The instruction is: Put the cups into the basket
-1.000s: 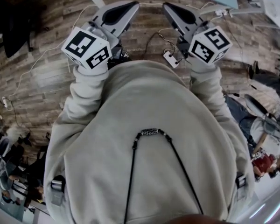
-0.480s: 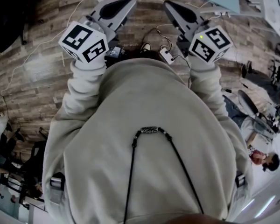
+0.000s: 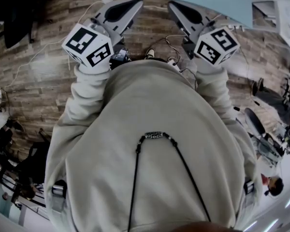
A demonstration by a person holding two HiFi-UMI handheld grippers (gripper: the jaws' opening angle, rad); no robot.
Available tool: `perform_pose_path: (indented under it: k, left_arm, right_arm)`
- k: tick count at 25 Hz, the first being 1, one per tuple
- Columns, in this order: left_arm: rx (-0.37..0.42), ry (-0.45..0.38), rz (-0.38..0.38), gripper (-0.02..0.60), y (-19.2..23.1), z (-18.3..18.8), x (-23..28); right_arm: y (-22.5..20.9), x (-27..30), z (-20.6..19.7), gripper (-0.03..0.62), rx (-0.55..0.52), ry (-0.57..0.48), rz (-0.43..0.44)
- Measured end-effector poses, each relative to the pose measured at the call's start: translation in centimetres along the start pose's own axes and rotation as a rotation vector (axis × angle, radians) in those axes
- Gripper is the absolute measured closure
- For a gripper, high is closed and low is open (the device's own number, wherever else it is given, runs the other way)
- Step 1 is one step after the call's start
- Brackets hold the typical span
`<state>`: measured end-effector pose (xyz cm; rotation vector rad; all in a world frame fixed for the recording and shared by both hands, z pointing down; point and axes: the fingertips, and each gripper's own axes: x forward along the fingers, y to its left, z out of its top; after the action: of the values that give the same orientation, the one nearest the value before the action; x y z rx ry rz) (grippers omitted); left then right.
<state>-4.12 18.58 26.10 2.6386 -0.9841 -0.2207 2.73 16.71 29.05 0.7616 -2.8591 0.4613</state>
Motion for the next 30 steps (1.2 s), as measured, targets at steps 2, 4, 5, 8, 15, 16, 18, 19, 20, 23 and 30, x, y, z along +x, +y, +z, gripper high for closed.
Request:
perform_pose_path:
  k: [2,4,5,8,15,16,18,19,20,23,30]
  left_arm:
    - [-0.010,-0.019,0.002,0.584,-0.5,1.2,1.6]
    - [0.002,-0.037,-0.001,0.584,-0.9,2.3,3.5]
    - [0.019,-0.033,-0.001,0.584,-1.0,2.5,4.5]
    - [0.036,-0.017,-0.017,0.584,-1.5,2.3,7.2]
    - [0.057,0.035,-0.019,0.584,-3.6,1.0,10.8]
    - [0.061,0.036,-0.015,0.584,-3.8,1.0,10.9]
    - [0.065,0.032,-0.020,0.584,-4.3,1.0,10.7]
    - [0.061,0.029,-0.031,0.584,-4.7,0.8,10.5]
    - [0.057,0.027,-0.043,0.584,-5.1,0.6,10.3]
    - [0.069,0.037,-0.058,0.584,-5.5,0.2,10.6]
    - [0.076,0.041,-0.063,0.584,-4.2,1.2,12.8]
  right_arm:
    - [-1.7,-1.3,0.5,0.582,0.007,-0.019,-0.003]
    - [-3.7,-2.9,1.2,0.582,0.013,-0.042,-0.014]
    - [-4.6,-3.5,1.6,0.582,0.015,-0.056,-0.018]
    - [-6.9,-4.6,2.3,0.582,0.023,-0.088,-0.017]
    - [-10.9,-8.6,2.5,0.582,0.062,-0.170,-0.027]
    - [-11.1,-9.2,2.4,0.582,0.068,-0.180,-0.030]
    - [-11.0,-9.9,1.9,0.582,0.078,-0.185,-0.033]
    - [-10.7,-10.2,1.4,0.582,0.080,-0.180,-0.034]
    - [-10.5,-10.3,0.9,0.582,0.082,-0.174,-0.033]
    - [-10.5,-10.4,0.6,0.582,0.077,-0.179,-0.034]
    - [-12.5,-10.8,1.5,0.582,0.071,-0.178,-0.055]
